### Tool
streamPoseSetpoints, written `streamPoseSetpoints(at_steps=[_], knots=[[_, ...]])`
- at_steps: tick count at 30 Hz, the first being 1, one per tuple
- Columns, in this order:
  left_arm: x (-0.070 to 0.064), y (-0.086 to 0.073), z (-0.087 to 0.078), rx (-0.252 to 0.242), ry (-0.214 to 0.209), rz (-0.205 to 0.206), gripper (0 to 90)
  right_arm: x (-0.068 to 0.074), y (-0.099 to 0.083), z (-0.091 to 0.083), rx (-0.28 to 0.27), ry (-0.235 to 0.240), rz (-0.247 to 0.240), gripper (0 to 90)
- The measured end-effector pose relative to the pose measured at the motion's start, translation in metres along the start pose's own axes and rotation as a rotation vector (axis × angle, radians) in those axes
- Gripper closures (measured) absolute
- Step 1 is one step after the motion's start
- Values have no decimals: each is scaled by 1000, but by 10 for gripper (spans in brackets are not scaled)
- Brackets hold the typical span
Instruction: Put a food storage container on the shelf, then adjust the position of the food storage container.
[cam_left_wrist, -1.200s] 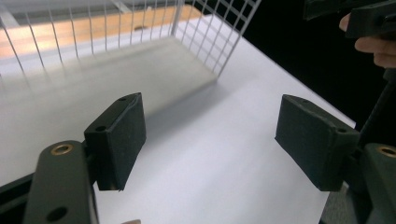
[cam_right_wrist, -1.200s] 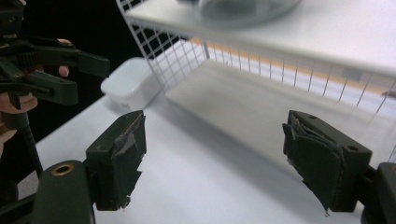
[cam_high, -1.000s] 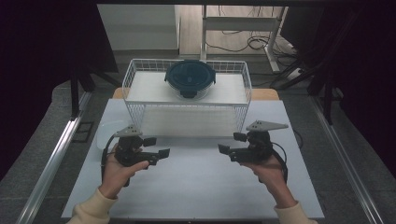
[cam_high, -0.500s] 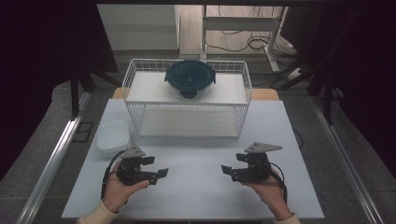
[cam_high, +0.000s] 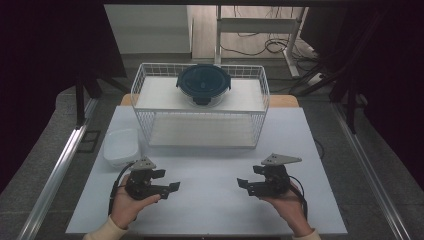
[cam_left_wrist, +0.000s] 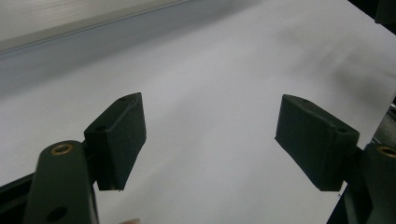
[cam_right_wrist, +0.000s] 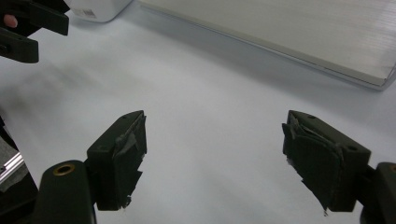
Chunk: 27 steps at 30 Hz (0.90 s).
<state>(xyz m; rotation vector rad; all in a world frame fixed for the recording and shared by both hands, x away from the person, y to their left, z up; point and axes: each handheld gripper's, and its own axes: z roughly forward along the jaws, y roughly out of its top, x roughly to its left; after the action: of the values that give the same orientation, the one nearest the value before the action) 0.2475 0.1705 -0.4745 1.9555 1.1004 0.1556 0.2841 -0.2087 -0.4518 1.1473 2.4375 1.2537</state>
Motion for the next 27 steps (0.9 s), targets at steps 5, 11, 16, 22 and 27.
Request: streamPoseSetpoints(at_steps=[5,11,16,22,27], knots=[[-1,3,-7,-7,3,9,238,1,1,-1,2,5,-1,206],[5,11,-18,-1,14,12,246,-1,-1,-2,2,0,-2,205],[20,22,-44,-13,48,24,272,-2,0,-5,-6,-1,-1,206],[57,29,-74,-23,136,2,363,-2,-1,-3,4,1,3,205],[87,31,-85,-19,191,-46,446,-4,-1,-2,7,1,4,205]])
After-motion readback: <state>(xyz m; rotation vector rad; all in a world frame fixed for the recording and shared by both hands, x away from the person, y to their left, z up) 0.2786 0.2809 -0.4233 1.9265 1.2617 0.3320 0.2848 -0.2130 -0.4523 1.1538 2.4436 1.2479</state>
